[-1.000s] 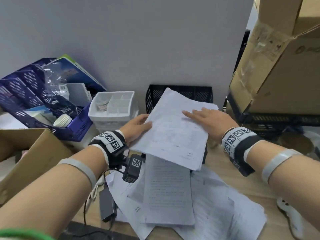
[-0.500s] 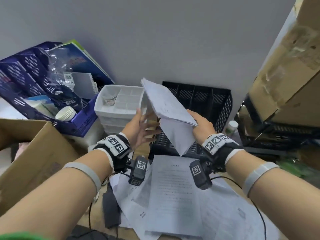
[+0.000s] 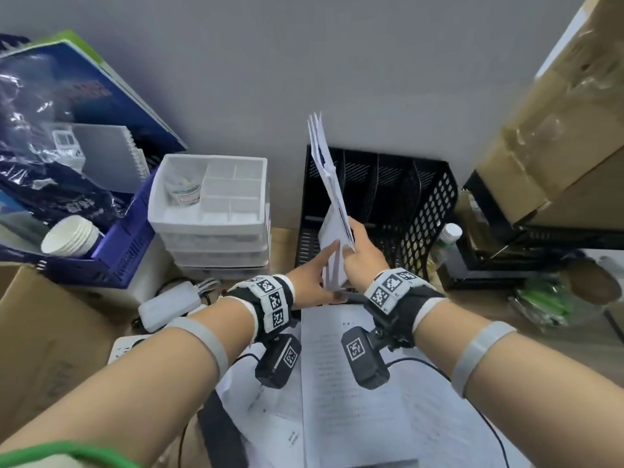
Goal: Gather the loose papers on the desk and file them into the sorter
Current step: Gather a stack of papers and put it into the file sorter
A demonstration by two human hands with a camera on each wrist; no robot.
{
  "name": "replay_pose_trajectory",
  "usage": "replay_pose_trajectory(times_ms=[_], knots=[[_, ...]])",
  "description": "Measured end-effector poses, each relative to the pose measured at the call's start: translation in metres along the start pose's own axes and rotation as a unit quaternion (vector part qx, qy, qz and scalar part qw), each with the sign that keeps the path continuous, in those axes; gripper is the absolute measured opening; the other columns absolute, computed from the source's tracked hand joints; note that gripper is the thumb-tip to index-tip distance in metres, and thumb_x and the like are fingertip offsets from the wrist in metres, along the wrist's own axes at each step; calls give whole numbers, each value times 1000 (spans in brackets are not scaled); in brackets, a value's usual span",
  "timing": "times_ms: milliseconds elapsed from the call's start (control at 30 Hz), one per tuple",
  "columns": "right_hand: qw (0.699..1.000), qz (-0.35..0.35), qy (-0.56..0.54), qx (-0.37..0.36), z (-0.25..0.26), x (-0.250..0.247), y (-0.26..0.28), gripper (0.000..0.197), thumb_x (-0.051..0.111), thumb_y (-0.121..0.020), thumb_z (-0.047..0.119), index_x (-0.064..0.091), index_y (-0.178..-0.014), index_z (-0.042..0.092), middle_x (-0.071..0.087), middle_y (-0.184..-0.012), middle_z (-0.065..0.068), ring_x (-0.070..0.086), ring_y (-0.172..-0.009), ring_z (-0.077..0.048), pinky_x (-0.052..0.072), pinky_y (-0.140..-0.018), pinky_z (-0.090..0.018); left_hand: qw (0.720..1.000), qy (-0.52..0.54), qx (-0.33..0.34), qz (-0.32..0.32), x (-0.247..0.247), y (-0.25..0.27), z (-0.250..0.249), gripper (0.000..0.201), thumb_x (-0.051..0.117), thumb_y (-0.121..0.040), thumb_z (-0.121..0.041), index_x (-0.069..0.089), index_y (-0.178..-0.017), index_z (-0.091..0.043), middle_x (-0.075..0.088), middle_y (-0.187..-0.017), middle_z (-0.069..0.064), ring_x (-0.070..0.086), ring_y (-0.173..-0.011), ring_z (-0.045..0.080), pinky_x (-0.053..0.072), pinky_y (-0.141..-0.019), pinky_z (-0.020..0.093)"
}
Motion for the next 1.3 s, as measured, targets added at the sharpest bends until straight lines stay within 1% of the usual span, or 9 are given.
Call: replay_pose_trajectory(times_ms=[167,300,433,500,600,767,900,1100,1300], knots=[[993,45,-99,36,14,20,-28,59,49,-94,42,29,-146,21,60,-127,-11,61,-111,-33,49,-99,-51,997,0,-11,-75,-21,-31,32,95,60,-64,-66,16,-148,-59,63,-137,-1,65,-118,24,54,-101,45],[995,30,-51,80,25,27,-48,51,50,-90,42,57,-112,-4,65,-115,-23,62,-110,-37,51,-96,-53,990,-60,-18,-128,-33,-29,25,78,58,-91,-25,18,-153,-52,63,-137,3,67,-107,27,53,-86,30],[997,0,60,56,33,31,-51,35,43,-96,18,53,-125,0,61,-123,-22,59,-112,-37,49,-97,-42,983,-92,-45,-155,-32,-39,29,69,53,-97,-21,22,-157,-35,63,-134,13,65,-109,36,53,-85,33],[997,11,69,16,32,34,-45,54,40,-97,12,29,-150,15,58,-126,-18,59,-109,-36,48,-95,-36,983,-112,-56,-133,-32,-43,27,59,56,-97,-27,34,-152,-23,66,-126,15,64,-111,38,53,-94,39],[994,56,91,9,24,46,-41,73,43,-96,15,1,-154,32,59,-126,-20,63,-104,-38,52,-93,-42,980,-142,-87,-108,-36,-41,28,40,61,-95,-32,59,-127,-9,69,-115,13,66,-106,36,53,-92,40],[989,57,136,12,17,55,-44,62,46,-95,21,20,-151,22,64,-118,-19,65,-101,-38,53,-89,-42,983,-1,-145,-115,-33,-41,56,24,64,-92,-32,61,-92,-8,76,-86,14,77,-71,28,64,-72,45],[996,30,85,-9,22,45,-48,58,42,-91,15,33,-147,29,63,-122,-17,63,-104,-38,52,-94,-47,983,28,-110,-141,-28,-61,63,24,54,-86,-33,64,-97,-14,76,-97,15,76,-81,35,63,-76,48],[999,10,-28,-41,18,29,-59,27,47,-85,19,57,-107,32,72,-95,-7,72,-85,-32,59,-80,-51,970,51,-64,-229,-29,-38,32,19,40,-99,-25,58,-106,-25,73,-98,13,74,-81,34,62,-78,43],[997,69,-17,-35,6,35,-37,45,53,-93,30,45,-137,29,64,-124,-5,69,-102,-26,59,-84,-49,966,-36,-132,-221,-23,-23,46,36,49,-100,-39,66,-91,-9,75,-89,16,71,-84,35,58,-81,43]])
Point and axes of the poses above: each hand's wrist, its own y-axis away from the middle knuckle, its own x-axis out of the palm, z = x × y, the point moved 3 cm from there along -y, towards the middle knuckle
